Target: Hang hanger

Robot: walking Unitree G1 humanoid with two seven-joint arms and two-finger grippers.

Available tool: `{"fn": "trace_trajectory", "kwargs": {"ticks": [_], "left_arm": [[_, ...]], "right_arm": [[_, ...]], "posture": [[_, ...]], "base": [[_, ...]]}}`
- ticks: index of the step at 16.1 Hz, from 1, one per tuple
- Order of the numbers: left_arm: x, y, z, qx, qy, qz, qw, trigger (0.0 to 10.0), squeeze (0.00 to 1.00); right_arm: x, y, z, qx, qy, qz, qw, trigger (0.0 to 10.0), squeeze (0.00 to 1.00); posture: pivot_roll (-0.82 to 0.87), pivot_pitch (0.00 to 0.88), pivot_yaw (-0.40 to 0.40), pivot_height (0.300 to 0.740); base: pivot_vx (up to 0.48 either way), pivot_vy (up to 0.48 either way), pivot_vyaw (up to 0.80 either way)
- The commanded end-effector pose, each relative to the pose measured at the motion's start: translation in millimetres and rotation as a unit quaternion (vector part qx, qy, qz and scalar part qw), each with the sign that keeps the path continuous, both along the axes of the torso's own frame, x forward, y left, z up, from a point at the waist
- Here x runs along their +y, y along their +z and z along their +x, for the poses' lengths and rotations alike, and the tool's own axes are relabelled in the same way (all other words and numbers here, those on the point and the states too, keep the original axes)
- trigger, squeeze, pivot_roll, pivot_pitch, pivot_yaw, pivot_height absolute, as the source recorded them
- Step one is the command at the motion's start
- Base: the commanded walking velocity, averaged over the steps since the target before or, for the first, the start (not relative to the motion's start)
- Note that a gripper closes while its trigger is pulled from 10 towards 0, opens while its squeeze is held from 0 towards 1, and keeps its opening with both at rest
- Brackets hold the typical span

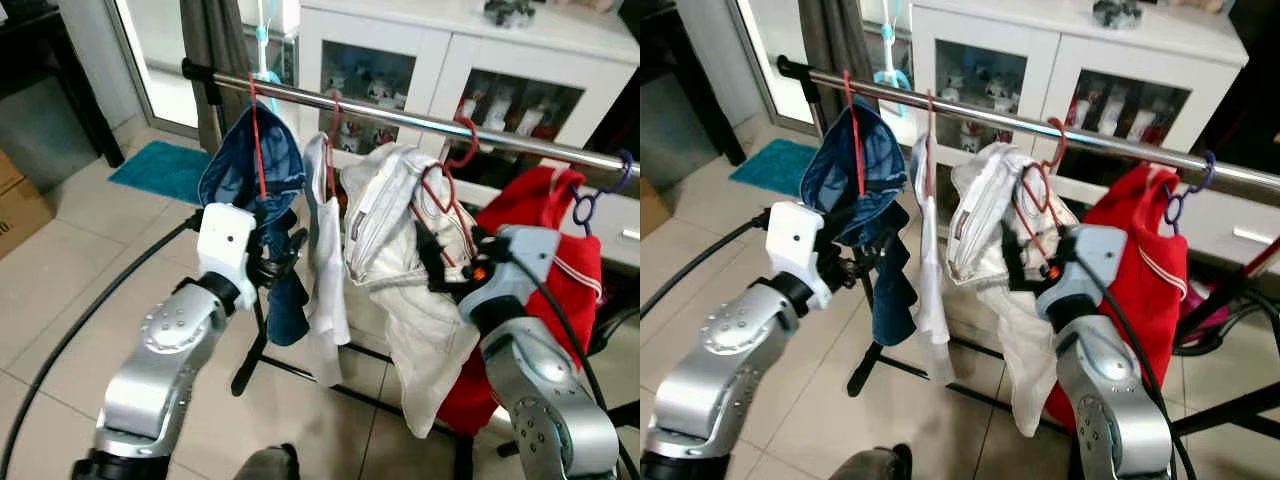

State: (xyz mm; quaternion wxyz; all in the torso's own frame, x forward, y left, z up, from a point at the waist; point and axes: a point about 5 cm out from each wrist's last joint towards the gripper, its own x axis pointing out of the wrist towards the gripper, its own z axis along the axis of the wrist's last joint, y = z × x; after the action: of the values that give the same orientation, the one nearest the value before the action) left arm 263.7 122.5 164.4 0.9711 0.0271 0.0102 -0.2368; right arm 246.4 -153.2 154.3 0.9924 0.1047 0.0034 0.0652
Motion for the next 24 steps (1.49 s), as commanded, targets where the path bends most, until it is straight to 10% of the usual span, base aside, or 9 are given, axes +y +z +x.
{"fn": "trace_trajectory", "kwargs": {"ticks": [1,24], "left_arm": [[-0.8,0.0,2.2,-0.002,-0.002,0.006,1.000,10.0,0.00],[0.3,0.5,6.6,0.011,0.003,-0.003,1.000,10.0,0.00]], "right_arm": [[0.4,2.6,0.6,-0.006,-0.011,0.004,1.000,10.0,1.00],[4.3,-4.4,7.4,0.027,-0.055,0.048,0.997,10.0,1.00]], "posture": [[-0.01,0.000,-0.007,0.740],[0.00,0.014,-0.016,0.740]], "base": [[0.000,0.000,0.00],[0.000,0.272,0.00]]}}
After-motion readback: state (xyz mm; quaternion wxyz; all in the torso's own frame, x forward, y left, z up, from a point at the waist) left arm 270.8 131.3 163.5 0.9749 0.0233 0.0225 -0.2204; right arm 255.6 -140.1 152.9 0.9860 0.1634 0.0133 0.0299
